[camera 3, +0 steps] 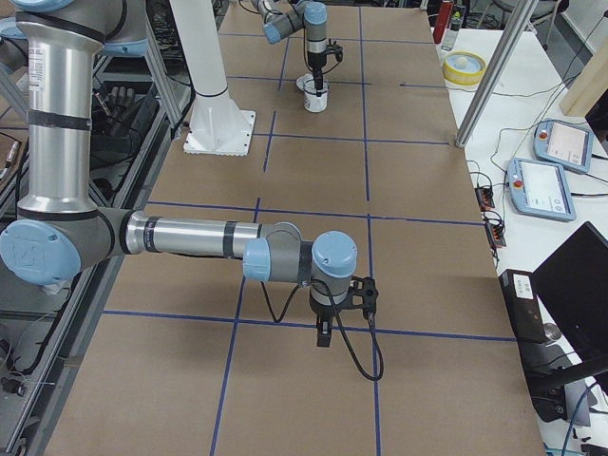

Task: Remove funnel from cup
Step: 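Grasp the clear glass with the left gripper and lift it out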

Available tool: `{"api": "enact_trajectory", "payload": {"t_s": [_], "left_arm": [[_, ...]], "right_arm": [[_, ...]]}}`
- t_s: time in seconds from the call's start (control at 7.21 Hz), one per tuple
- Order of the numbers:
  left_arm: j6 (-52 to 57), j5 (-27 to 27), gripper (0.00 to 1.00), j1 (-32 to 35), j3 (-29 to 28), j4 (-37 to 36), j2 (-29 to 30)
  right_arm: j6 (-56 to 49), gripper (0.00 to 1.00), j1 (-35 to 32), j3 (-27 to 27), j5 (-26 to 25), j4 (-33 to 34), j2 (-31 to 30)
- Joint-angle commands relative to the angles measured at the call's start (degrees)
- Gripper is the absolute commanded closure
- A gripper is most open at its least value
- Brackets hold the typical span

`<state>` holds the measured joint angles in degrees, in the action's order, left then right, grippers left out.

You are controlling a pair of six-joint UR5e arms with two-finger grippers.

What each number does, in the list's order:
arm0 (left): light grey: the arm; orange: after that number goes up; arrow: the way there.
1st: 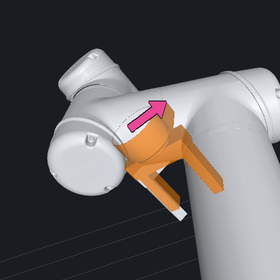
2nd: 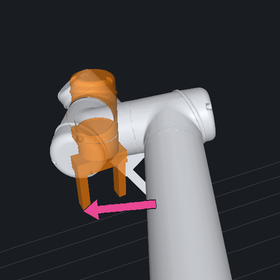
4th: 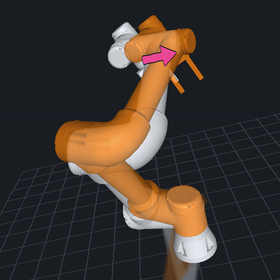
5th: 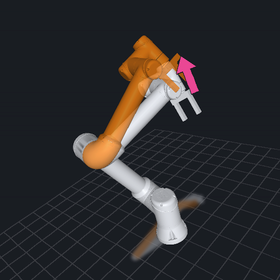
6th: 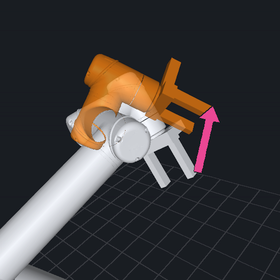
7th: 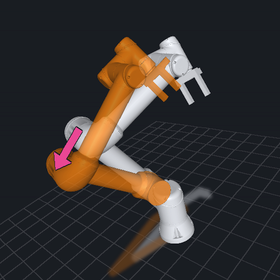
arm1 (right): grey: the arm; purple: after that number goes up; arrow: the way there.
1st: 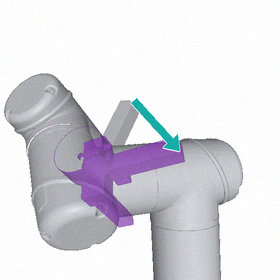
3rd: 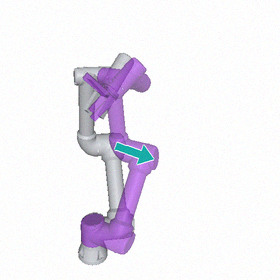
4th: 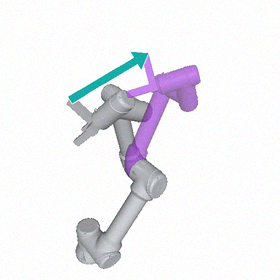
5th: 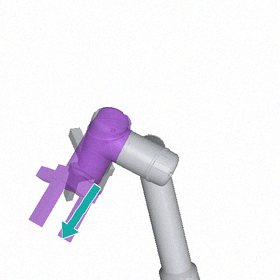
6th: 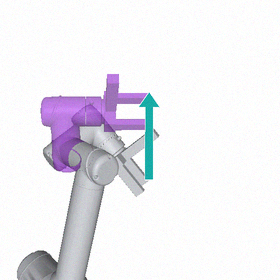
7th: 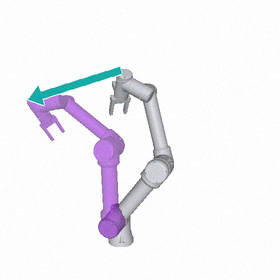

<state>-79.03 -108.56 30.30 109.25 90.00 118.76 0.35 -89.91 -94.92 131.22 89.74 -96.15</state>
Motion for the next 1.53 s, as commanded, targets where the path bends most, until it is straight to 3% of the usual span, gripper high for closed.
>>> {"api": "enact_trajectory", "payload": {"t_s": [0.0,0.42,0.83,0.97,1.11,1.39], "left_arm": [[2.48,0.01,1.00,0.03,1.31,-3.06,0.24],[2.48,-0.08,1.00,0.72,3.85,-3.42,0.42],[2.13,-0.17,1.00,6.69,13.41,-14.80,3.22],[-2.48,0.10,1.00,8.62,13.88,-14.59,3.49],[-12.97,4.80,1.00,8.99,12.84,-9.89,3.41],[-31.00,16.22,1.00,9.08,3.05,11.94,2.79]], "right_arm": [[0.00,0.00,0.00,0.00,0.00,0.00,0.00],[0.00,0.00,0.00,0.00,0.00,0.00,0.00],[0.00,0.00,0.00,0.00,0.00,0.00,0.00],[0.00,0.00,0.00,0.00,0.00,0.00,0.00],[0.00,0.00,0.00,0.00,0.00,0.00,0.00],[0.00,0.00,0.00,0.00,0.00,0.00,0.00]]}}
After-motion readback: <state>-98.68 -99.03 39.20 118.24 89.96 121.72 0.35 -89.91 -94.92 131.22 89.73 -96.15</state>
